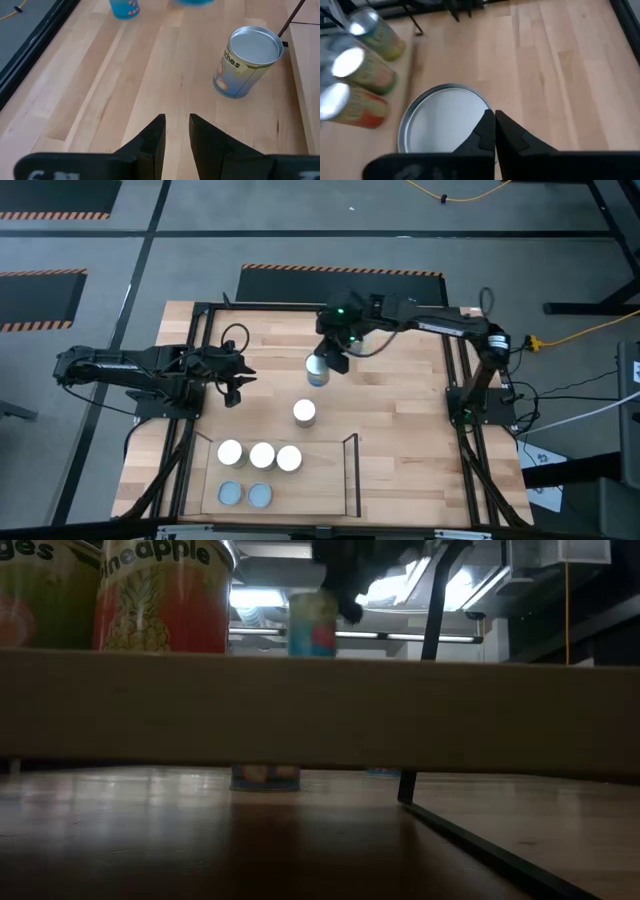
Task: Pick and place cans onto a shelf
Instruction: Put the tomatoes on the shelf
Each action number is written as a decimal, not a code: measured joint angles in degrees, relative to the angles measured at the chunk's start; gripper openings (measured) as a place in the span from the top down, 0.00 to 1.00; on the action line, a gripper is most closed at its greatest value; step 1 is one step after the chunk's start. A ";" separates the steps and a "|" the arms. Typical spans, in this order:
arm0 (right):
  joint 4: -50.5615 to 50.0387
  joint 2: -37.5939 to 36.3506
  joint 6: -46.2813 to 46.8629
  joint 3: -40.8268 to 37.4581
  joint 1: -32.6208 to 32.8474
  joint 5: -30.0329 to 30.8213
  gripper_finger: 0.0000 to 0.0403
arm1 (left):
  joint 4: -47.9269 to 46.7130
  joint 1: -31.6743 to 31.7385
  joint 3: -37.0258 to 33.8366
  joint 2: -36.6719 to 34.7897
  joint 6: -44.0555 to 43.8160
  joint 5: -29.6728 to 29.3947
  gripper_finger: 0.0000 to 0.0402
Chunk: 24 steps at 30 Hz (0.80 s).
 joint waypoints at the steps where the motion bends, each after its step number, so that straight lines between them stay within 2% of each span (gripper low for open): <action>1: -1.02 -1.18 1.37 0.03 0.75 0.60 1.00 | 0.02 0.00 0.00 0.00 0.00 0.00 0.80; 10: -4.74 -5.05 18.23 0.07 11.92 8.10 1.00 | -0.11 0.00 0.00 0.02 0.31 0.00 0.80; 24: -4.61 -2.44 39.76 0.07 30.07 31.41 1.00 | -0.57 0.00 0.00 0.02 0.41 0.02 0.80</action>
